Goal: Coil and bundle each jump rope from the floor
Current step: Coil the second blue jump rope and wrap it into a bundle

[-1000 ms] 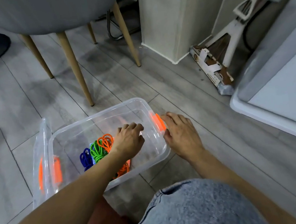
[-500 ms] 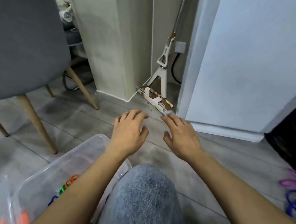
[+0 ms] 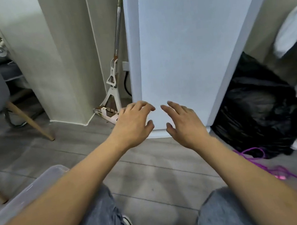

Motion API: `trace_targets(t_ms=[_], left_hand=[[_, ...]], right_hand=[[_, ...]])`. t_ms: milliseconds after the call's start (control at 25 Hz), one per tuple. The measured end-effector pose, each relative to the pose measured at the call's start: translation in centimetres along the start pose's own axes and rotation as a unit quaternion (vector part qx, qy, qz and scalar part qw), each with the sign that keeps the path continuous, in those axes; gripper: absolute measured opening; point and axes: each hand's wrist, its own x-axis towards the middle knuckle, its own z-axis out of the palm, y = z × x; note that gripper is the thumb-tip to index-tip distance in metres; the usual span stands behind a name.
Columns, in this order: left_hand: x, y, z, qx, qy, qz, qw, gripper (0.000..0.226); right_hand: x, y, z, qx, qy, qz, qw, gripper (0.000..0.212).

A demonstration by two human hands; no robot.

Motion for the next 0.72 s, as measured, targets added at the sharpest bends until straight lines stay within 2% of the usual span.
trace_targets(t_ms=[240, 360, 520, 720], left_hand=[[2.6, 9.4, 5.8, -0.014, -0.001, 0.058, 0.998, 0.039], [2.9, 12.6, 9.8, -0.016, -0.027, 0.068, 0.997, 0.040], [2.5, 16.0, 15.9, -0.028, -0.067, 0.086, 0.994, 0.037], [1.6, 19.0, 23.7, -0.043, -0.136, 0.101, 0.985, 0.034]], right_hand=[[-5.3, 7.2, -2.4, -0.016, 0.036, 0.087, 0.995, 0.059], [-8.7, 10.9, -1.9, -0.023, 0.047, 0.150, 0.987, 0.059], [-14.7, 15.5, 0.8, -0.029, 0.046, 0.241, 0.969, 0.058], [-22.2, 19.8, 6.9, -0.003, 0.006, 0.354, 0.935, 0.054]])
